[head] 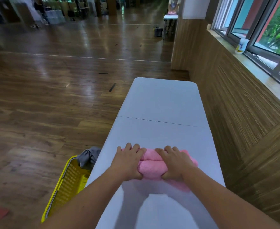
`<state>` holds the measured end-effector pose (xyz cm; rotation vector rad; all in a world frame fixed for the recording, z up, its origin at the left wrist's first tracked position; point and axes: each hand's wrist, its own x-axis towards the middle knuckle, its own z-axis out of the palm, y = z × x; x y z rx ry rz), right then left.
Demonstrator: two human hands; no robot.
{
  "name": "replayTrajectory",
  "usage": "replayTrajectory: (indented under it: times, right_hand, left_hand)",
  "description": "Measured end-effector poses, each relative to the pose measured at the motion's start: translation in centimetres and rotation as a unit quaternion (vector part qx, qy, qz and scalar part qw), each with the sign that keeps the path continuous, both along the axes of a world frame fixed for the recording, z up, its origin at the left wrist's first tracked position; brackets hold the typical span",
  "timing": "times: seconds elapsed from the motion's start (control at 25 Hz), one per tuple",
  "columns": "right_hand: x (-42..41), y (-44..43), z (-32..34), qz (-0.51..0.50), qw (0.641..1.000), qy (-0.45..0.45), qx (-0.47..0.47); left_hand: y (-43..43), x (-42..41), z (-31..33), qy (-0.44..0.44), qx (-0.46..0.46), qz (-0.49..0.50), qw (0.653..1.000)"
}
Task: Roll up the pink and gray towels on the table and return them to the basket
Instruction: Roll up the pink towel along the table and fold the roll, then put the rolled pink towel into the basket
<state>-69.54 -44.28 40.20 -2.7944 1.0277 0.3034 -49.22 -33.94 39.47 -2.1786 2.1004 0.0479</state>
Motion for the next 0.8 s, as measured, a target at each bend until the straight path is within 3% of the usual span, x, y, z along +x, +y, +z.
replayTrajectory:
  times: [0.28, 0.6, 0.8]
  right_hand:
    - [9.6, 5.4, 4.8, 0.042, 0.998, -0.011, -0.035]
    - [31.4, 19.2, 4.6, 0.106, 0.992, -0.052, -0.042]
    - [42.9, 23.8, 2.0, 0.115, 0.991, -0.067, 0.005]
  left_hand:
    - [7.1, 8.7, 4.1, -0.019, -0.050, 0.043, 0.998]
    - [23.2, 29.5, 4.5, -0.043, -0.055, 0.095, 0.993]
    - [28.7, 40.6, 3.1, -0.039, -0.037, 0.121, 0.991]
